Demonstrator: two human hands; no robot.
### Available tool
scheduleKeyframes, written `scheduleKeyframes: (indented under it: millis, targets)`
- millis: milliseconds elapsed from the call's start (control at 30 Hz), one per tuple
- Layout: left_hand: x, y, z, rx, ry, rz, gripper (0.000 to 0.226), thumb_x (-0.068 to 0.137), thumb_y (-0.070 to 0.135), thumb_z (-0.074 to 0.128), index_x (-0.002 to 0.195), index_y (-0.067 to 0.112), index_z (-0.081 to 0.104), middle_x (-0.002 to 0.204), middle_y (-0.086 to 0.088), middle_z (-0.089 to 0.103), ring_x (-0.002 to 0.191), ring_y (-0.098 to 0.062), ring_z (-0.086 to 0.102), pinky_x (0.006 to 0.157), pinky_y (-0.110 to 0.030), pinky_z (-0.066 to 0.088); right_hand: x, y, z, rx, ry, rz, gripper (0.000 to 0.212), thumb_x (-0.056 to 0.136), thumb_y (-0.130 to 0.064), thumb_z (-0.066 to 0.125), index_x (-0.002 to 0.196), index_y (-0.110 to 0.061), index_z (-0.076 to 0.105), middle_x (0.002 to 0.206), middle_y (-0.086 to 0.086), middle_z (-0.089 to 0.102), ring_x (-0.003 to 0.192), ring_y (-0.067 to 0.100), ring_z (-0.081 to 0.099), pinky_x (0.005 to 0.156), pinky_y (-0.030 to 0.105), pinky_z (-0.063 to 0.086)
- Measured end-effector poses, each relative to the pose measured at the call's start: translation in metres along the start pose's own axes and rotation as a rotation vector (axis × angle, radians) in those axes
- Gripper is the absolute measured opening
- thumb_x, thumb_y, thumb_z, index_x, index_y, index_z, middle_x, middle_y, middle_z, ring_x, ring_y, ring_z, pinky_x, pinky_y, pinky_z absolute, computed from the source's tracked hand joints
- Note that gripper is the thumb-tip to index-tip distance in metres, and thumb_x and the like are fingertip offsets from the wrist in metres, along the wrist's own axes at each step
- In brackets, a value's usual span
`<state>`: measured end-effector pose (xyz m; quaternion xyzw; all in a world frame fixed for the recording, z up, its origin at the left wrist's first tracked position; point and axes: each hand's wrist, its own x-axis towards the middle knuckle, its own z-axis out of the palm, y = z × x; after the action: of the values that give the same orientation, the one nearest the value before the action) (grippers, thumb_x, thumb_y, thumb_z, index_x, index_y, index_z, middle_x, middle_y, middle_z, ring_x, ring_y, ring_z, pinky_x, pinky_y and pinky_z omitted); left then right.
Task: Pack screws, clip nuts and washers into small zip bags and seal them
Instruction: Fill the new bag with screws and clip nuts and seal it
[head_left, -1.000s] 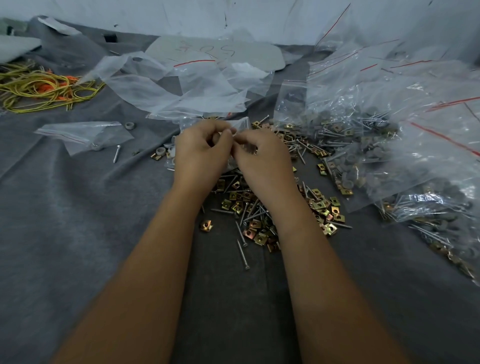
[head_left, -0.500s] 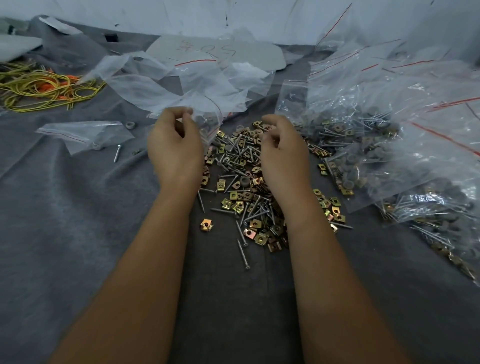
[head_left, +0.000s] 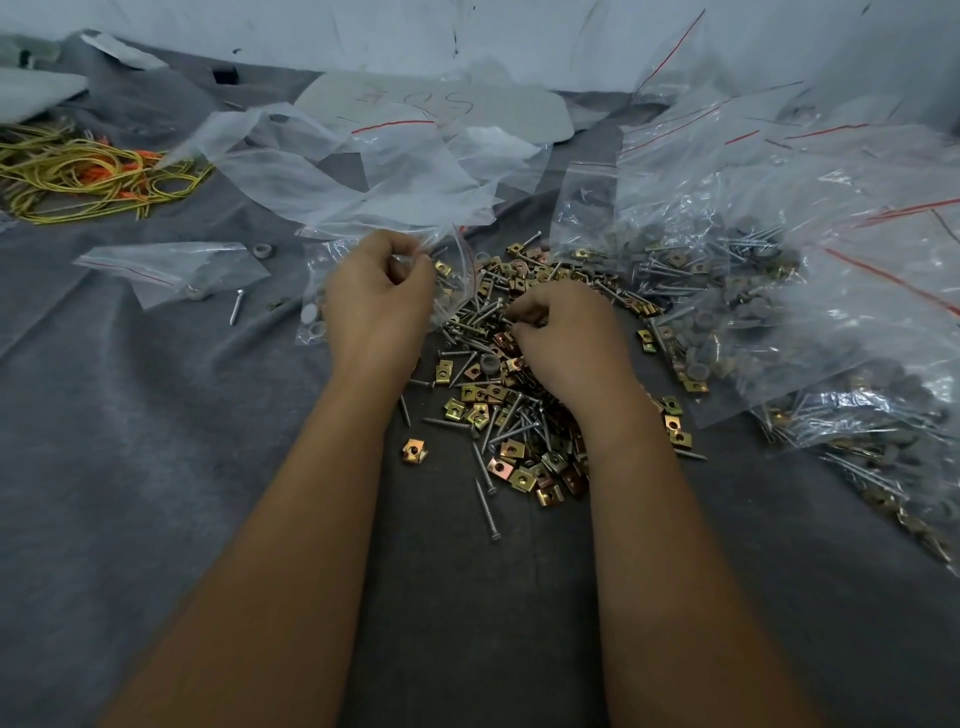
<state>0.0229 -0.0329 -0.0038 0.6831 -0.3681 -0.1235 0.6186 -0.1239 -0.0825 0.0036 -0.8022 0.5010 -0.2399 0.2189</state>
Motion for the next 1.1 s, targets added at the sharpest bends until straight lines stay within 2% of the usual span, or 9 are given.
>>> scheduleKeyframes:
  millis: [133, 333, 533, 633, 700, 800, 900, 1000, 1100]
  targets:
    - [-0.002, 0.002, 0.000, 0.001, -0.013, -0.003, 0.016, 0.093, 0.024, 0.061, 0.080, 0.032, 0.065, 0.048, 0.018, 0.049, 0.042, 0.002, 0.042, 0.040, -0.012, 0.032, 0.001, 0.000, 0.000, -0.034, 0.031, -0.015, 0.015, 0.091, -0.015, 0.062, 0.099, -0.023, 0.073, 0.105, 0.000, 0.069, 0.098, 0.022, 0.062, 0.089, 0.045, 0.051]
    - [-0.004, 0.004, -0.001, 0.010, -0.039, 0.031, 0.014, 0.093, 0.023, 0.061, 0.085, 0.024, 0.072, 0.053, 0.011, 0.053, 0.043, 0.002, 0.044, 0.042, -0.012, 0.034, 0.000, 0.000, 0.000, -0.283, 0.062, -0.067, 0.017, 0.095, -0.025, 0.055, 0.104, -0.017, 0.067, 0.116, 0.005, 0.059, 0.114, 0.027, 0.047, 0.091, 0.040, 0.040]
    - [-0.004, 0.004, 0.000, 0.018, -0.068, 0.035, 0.016, 0.093, 0.023, 0.061, 0.081, 0.029, 0.070, 0.053, 0.011, 0.052, 0.045, 0.000, 0.042, 0.045, -0.018, 0.037, -0.002, -0.002, -0.006, -0.275, 0.031, -0.018, 0.018, 0.093, -0.025, 0.054, 0.099, -0.019, 0.070, 0.107, 0.002, 0.065, 0.110, 0.027, 0.054, 0.096, 0.044, 0.045]
    - [-0.005, 0.005, 0.000, 0.025, -0.100, 0.049, 0.018, 0.093, 0.024, 0.061, 0.079, 0.033, 0.068, 0.053, 0.011, 0.052, 0.046, 0.001, 0.043, 0.046, -0.018, 0.039, -0.004, -0.003, -0.006, -0.320, 0.041, -0.041, 0.019, 0.097, -0.025, 0.051, 0.103, -0.016, 0.066, 0.111, 0.004, 0.062, 0.111, 0.029, 0.050, 0.094, 0.043, 0.043]
    - [-0.005, 0.005, 0.000, 0.041, -0.128, 0.067, 0.018, 0.094, 0.025, 0.061, 0.080, 0.034, 0.068, 0.055, 0.010, 0.054, 0.047, 0.001, 0.044, 0.047, -0.020, 0.041, -0.004, -0.004, -0.006, -0.258, 0.128, -0.073, 0.016, 0.098, -0.024, 0.051, 0.104, -0.017, 0.064, 0.109, 0.004, 0.062, 0.105, 0.027, 0.053, 0.089, 0.042, 0.045]
    - [-0.006, 0.004, 0.002, 0.056, -0.151, 0.084, 0.015, 0.094, 0.024, 0.062, 0.083, 0.031, 0.069, 0.058, 0.008, 0.054, 0.048, 0.000, 0.045, 0.048, -0.022, 0.042, -0.004, -0.007, -0.008, -0.010, 0.255, -0.122, 0.011, 0.096, -0.021, 0.056, 0.102, -0.019, 0.066, 0.097, 0.002, 0.064, 0.092, 0.022, 0.057, 0.078, 0.038, 0.049]
    - [-0.008, 0.005, 0.004, 0.055, -0.180, 0.106, 0.014, 0.093, 0.022, 0.063, 0.084, 0.029, 0.070, 0.060, 0.005, 0.055, 0.050, 0.000, 0.045, 0.050, -0.020, 0.041, -0.004, -0.012, -0.007, 0.110, 0.205, -0.261, 0.012, 0.093, -0.013, 0.061, 0.100, -0.014, 0.070, 0.098, 0.003, 0.063, 0.094, 0.019, 0.056, 0.081, 0.033, 0.046]
    - [-0.008, 0.006, 0.004, 0.040, -0.172, 0.117, 0.017, 0.094, 0.020, 0.061, 0.082, 0.030, 0.068, 0.058, 0.007, 0.052, 0.050, 0.000, 0.045, 0.049, -0.019, 0.039, -0.005, -0.018, -0.002, 0.146, 0.145, -0.378, 0.025, 0.092, -0.002, 0.059, 0.112, -0.011, 0.071, 0.102, 0.005, 0.064, 0.098, 0.019, 0.057, 0.086, 0.029, 0.045]
    - [-0.007, 0.006, 0.003, 0.001, -0.094, 0.075, 0.015, 0.094, 0.019, 0.060, 0.084, 0.025, 0.069, 0.057, 0.010, 0.051, 0.047, 0.003, 0.044, 0.045, -0.012, 0.037, -0.005, -0.019, 0.000, 0.201, 0.249, -0.334, 0.032, 0.092, 0.003, 0.053, 0.115, -0.014, 0.066, 0.106, 0.002, 0.059, 0.098, 0.015, 0.055, 0.084, 0.025, 0.045]
